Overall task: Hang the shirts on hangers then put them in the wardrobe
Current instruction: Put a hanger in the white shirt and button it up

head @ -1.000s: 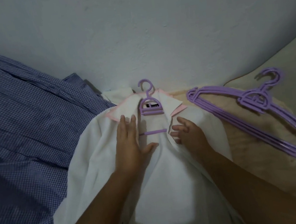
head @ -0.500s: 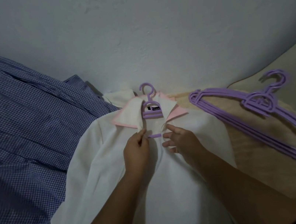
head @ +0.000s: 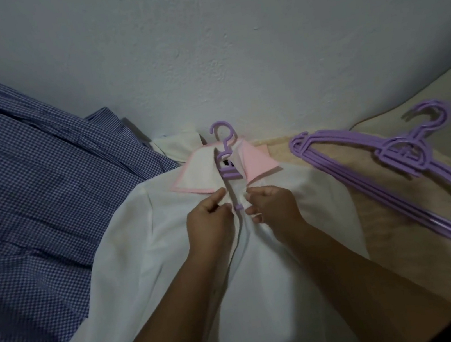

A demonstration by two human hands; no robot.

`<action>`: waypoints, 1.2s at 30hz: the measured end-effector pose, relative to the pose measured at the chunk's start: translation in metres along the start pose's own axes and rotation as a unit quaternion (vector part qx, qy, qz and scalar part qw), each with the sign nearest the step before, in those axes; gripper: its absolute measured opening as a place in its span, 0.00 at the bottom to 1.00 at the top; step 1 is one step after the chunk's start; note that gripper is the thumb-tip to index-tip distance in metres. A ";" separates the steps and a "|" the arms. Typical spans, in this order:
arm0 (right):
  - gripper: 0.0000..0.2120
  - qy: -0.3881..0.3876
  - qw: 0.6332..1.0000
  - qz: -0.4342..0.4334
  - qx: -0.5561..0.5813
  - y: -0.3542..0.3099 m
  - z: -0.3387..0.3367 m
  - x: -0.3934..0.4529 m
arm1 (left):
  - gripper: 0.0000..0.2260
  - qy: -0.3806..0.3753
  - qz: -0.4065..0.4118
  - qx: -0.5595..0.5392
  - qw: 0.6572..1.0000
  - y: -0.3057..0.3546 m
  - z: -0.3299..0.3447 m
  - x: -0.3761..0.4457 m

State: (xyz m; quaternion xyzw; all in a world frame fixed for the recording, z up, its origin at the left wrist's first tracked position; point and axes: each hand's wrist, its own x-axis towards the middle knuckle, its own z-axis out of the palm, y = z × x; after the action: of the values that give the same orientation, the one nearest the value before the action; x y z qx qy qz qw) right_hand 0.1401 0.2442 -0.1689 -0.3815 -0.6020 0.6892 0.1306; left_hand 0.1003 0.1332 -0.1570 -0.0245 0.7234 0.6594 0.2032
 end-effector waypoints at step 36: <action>0.09 -0.091 0.994 0.013 0.065 -0.005 -0.001 -0.003 | 0.11 -0.073 -0.030 -0.061 0.995 0.001 0.006 0.013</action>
State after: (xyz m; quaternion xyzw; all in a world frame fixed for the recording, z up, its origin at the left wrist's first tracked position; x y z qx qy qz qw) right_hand 0.1415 0.2445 -0.1629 -0.3155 -0.5604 0.7604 0.0909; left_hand 0.0899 0.1416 -0.1602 -0.0100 0.6640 0.6957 0.2737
